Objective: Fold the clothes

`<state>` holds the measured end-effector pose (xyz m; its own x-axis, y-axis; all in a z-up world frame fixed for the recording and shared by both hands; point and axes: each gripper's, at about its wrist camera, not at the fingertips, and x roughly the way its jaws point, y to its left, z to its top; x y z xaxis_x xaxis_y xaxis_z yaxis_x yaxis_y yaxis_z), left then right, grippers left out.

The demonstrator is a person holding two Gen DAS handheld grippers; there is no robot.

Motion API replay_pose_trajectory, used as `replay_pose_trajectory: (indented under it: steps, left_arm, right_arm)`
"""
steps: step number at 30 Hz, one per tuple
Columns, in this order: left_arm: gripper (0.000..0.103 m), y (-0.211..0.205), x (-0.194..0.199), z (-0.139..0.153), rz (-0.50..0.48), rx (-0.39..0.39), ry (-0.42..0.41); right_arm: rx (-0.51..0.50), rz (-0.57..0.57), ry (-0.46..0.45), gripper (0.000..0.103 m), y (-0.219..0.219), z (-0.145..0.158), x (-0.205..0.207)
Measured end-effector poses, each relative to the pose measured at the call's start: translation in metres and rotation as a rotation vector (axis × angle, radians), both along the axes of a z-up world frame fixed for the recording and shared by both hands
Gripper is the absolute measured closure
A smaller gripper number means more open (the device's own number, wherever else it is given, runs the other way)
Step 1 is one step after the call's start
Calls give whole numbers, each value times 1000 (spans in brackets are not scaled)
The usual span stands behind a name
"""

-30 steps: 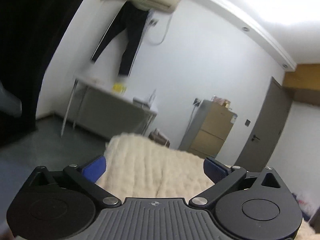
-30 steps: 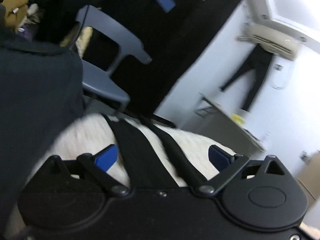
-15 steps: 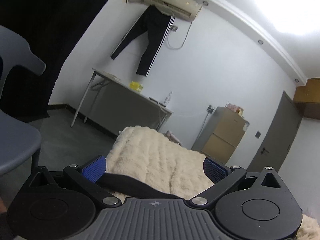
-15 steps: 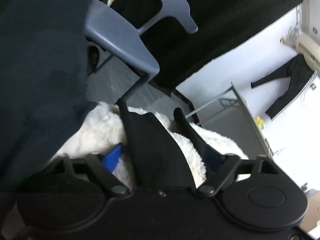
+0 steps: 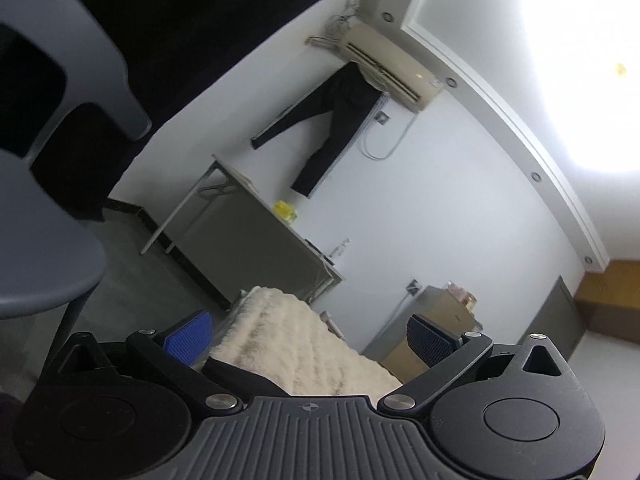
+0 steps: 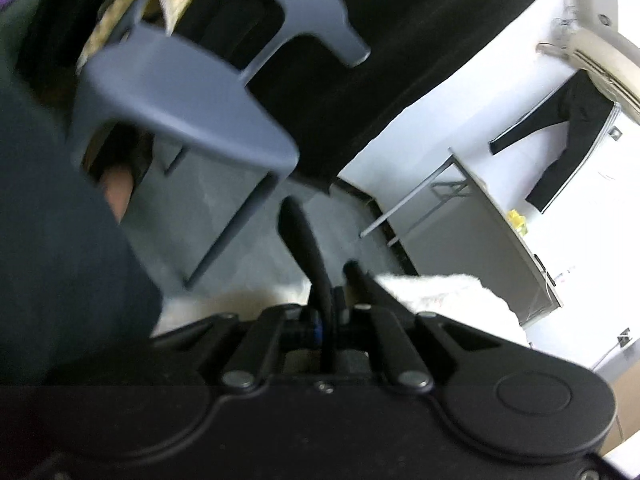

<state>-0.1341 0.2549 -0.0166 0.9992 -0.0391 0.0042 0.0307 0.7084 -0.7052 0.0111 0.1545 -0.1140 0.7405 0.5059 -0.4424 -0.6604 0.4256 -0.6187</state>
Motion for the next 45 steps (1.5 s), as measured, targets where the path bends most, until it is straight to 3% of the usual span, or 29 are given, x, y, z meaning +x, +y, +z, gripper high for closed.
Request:
replay_pose_trajectory:
  steps: [1,3,4,6,8,11,16,17,20,21,22,25,26,28,31,33,35,36,38,40,45]
  left_arm:
    - [0,2,1,0,-1,-5,4]
    - [0,3,2,0,-7,1,14]
    - [0,4,3,0,-12,8,20]
    - [0,3,3,1,-19,15,25]
    - [0,3,6,1,-37,19,35]
    - [0,2,14,2,-61,28,62]
    - [0,-7,26,11,-85,82,102]
    - [0,-12,28,14,-92,103,108]
    - [0,-29,34,25,-111,199,120]
    - [0,-34,34,29,-111,212,117]
    - [0,-39,35,33,-116,177,101]
    - [0,-56,45,40,-178,-33,22]
    - [0,-63,48,41,-200,-58,8]
    - [0,-93,60,38,-278,-63,-4]
    - [0,-121,67,26,-344,13,43]
    - [0,-134,70,22,-385,69,80]
    - [0,-139,70,24,-416,115,80]
    - [0,-139,71,22,-424,117,90]
    - [0,-139,74,19,-426,122,123]
    - [0,-144,76,19,-385,165,183]
    - [0,-153,90,17,-333,221,312]
  right_arm:
    - [16,9,44,93,-4,4,-1]
    - [47,26,131,57,-11,11,-2]
    - [63,35,174,51,-14,15,-3]
    - [97,51,261,47,-22,23,-5]
    - [193,49,330,42,-47,43,-7]
    - [346,-56,398,35,-121,75,-6]
    - [433,-343,444,34,-257,84,-1]
    - [383,-438,405,34,-307,80,-6]
    - [215,-578,321,34,-381,73,-17]
    - [204,-677,307,34,-408,73,-17]
    - [192,-776,292,34,-434,74,-18]
    - [154,-1072,244,35,-512,76,-18]
    - [153,-1173,232,35,-538,77,-18]
    - [407,-1411,317,35,-591,81,-20]
    - [645,-1565,412,35,-622,72,-24]
    - [685,-1637,412,33,-628,58,-21]
    - [726,-1656,318,35,-633,46,-15]
    - [759,-1638,296,46,-637,47,-14]
    - [732,-1694,234,61,-641,42,-13]
    - [698,-1765,199,61,-648,41,-17]
    - [651,-1782,147,59,-648,51,-28]
